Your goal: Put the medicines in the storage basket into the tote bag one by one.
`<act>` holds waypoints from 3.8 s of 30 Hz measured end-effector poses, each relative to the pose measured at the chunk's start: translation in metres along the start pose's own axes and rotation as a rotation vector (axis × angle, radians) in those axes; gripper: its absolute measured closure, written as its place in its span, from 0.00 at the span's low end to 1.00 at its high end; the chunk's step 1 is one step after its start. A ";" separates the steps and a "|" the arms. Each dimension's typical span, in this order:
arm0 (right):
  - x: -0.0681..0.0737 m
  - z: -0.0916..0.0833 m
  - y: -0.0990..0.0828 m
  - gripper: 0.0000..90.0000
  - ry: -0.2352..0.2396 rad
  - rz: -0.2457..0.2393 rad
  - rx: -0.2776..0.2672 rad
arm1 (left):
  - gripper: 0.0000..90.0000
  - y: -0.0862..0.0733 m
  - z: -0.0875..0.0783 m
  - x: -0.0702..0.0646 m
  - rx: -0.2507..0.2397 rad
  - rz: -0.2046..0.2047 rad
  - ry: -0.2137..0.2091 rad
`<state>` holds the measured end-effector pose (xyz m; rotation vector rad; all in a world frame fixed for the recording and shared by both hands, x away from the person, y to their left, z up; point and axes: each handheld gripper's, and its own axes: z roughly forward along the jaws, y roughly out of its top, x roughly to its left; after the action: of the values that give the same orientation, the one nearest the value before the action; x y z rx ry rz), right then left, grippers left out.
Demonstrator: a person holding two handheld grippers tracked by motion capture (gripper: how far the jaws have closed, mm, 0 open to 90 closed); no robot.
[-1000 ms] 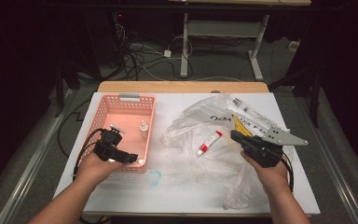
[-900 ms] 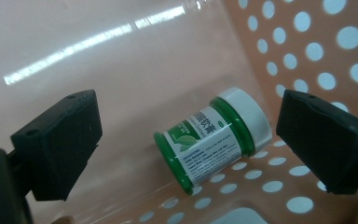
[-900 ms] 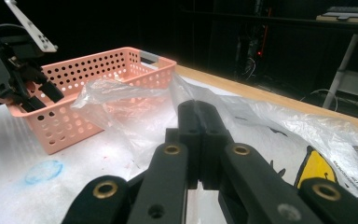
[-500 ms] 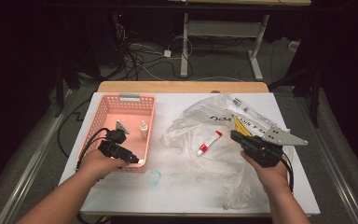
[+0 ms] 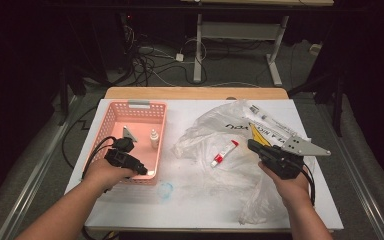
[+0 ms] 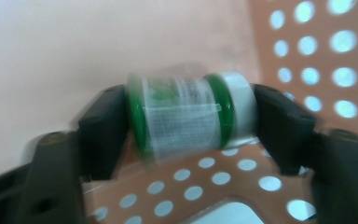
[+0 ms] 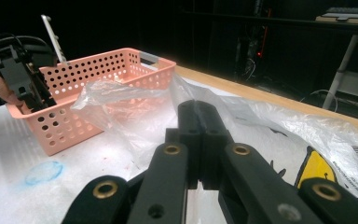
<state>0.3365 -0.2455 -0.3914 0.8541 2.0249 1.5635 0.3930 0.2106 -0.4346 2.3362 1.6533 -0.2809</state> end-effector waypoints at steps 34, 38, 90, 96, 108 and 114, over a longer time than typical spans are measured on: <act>0.002 0.002 -0.001 1.00 0.003 -0.003 0.005 | 0.40 -0.028 -0.007 -0.010 -0.346 0.116 0.076; 0.002 0.002 -0.001 1.00 0.004 -0.005 0.004 | 0.40 -0.032 -0.008 -0.009 -0.392 0.120 0.078; 0.004 0.000 0.000 1.00 0.001 -0.023 -0.007 | 0.40 -0.070 -0.024 -0.047 -0.812 0.256 -0.019; 0.004 0.001 0.000 1.00 0.002 -0.024 -0.005 | 0.40 -0.070 -0.024 -0.060 -0.815 0.296 -0.031; 0.005 0.002 0.000 1.00 0.001 -0.026 -0.006 | 0.40 -0.065 -0.014 -0.094 -0.802 0.375 -0.072; 0.004 0.001 0.000 1.00 0.002 -0.027 -0.006 | 0.40 -0.062 -0.004 -0.108 -0.769 0.415 -0.079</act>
<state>0.3343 -0.2416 -0.3913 0.8200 2.0242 1.5559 0.2984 0.1353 -0.4042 1.9447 0.9480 0.2965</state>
